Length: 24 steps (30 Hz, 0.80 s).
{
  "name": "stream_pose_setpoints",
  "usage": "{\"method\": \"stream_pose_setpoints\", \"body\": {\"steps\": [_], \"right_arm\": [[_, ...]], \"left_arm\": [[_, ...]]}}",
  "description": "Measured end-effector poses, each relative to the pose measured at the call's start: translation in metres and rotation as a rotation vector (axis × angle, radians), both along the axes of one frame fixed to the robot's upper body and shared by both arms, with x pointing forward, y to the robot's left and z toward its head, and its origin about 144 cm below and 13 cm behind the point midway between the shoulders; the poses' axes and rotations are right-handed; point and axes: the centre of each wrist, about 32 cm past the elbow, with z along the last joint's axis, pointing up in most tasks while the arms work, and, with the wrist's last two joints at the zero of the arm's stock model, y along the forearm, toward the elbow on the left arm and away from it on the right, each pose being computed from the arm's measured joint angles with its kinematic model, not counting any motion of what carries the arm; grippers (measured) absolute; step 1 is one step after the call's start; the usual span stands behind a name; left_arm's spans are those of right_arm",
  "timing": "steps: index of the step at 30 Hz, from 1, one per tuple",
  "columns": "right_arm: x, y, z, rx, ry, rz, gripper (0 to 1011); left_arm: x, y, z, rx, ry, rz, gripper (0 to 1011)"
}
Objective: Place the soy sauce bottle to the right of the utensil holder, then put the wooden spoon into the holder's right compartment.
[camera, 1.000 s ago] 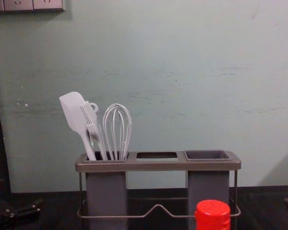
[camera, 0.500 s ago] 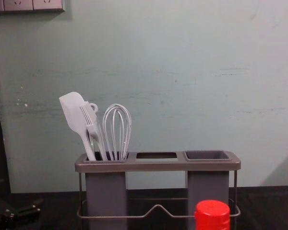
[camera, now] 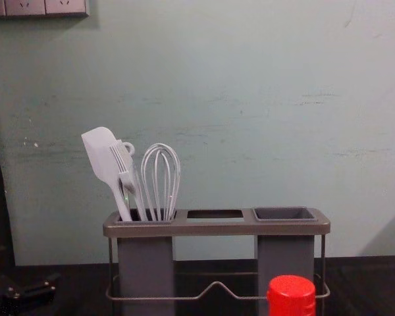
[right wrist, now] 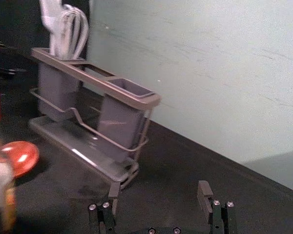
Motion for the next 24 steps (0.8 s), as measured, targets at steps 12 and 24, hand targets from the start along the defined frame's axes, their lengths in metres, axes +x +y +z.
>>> {"method": "stream_pose_setpoints", "body": {"steps": [12,24], "right_arm": [[-0.030,0.016,0.003,0.064,0.064,0.123,1002],[-0.039,0.047,0.004,0.184,0.073,0.264,1003]], "left_arm": [[0.000,0.000,0.000,0.000,0.000,0.000,1000],[0.000,0.000,0.000,0.000,0.000,0.000,1000]]}}
